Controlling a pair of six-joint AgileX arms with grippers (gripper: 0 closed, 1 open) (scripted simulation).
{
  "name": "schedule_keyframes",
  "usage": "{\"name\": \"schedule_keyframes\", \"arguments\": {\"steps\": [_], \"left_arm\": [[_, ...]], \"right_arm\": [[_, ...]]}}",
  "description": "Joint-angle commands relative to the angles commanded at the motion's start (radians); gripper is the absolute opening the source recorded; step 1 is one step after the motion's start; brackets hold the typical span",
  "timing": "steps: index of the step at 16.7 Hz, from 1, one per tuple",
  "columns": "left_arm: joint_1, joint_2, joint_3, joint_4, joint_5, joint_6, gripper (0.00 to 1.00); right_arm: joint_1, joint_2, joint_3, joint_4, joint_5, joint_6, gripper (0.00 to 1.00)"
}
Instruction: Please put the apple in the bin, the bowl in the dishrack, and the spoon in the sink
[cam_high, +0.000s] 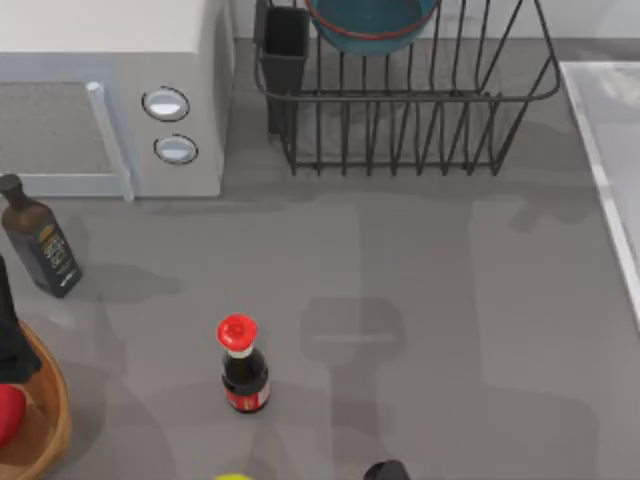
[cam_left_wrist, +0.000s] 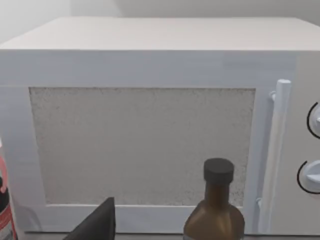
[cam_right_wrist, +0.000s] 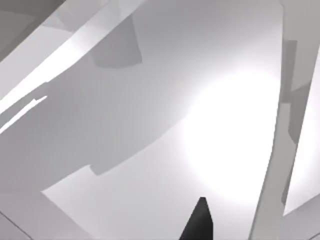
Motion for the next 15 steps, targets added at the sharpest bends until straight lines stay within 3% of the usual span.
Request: {"name": "schedule_keyframes", "arguments": {"steps": [7,13,15], "left_arm": [[0.0,0.0,0.0,0.0,0.0,0.0,1.0],[0.0,0.0,0.0,0.0,0.0,0.0,1.0],[0.0,0.0,0.0,0.0,0.0,0.0,1.0]], "right_arm": [[-0.006,-0.102,-0.355,0.226,-0.001,0.001,0.0],[-0.006,-0.114,-0.391,0.257,-0.001,-0.001,0.0],[-0.006,-0.114,-0.391,0.257,-0.001,-0.001,0.15]]}}
